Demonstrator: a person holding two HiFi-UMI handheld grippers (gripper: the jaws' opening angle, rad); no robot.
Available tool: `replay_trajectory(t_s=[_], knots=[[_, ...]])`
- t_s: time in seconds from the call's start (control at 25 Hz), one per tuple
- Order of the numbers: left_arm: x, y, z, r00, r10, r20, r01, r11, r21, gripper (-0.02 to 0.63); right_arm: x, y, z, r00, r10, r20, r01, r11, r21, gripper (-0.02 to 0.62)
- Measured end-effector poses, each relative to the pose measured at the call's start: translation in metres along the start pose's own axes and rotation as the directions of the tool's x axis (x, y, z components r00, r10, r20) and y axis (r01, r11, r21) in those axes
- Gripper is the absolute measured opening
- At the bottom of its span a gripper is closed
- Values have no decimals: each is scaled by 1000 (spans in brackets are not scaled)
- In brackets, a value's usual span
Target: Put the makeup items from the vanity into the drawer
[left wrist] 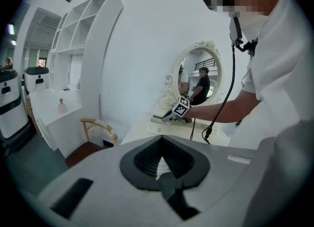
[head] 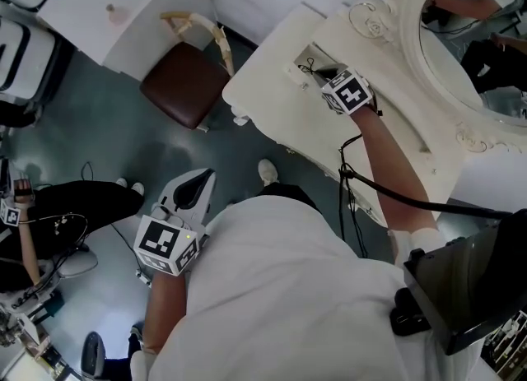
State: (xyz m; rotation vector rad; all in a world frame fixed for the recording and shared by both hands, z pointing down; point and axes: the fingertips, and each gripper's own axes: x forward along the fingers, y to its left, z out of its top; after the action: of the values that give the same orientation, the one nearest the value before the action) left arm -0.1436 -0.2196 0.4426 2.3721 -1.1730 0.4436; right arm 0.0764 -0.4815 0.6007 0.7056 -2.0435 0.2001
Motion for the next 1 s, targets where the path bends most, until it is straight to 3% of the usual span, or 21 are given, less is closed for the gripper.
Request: replay_trajectory(t_s=[0.16, 0.32, 1.0], knots=[[-17, -2, -8, 1000, -28, 13, 28, 999, 22, 3, -27, 24, -1, 998, -52, 48, 49, 998, 47, 2], [-34, -6, -15, 998, -59, 22, 58, 997, 42, 3, -50, 64, -8, 995, -57, 84, 48, 994, 100, 2], [-101, -32, -39, 977, -211, -23, 212, 971, 112, 3, -139, 271, -10, 966, 3, 258, -65, 971, 230, 2]])
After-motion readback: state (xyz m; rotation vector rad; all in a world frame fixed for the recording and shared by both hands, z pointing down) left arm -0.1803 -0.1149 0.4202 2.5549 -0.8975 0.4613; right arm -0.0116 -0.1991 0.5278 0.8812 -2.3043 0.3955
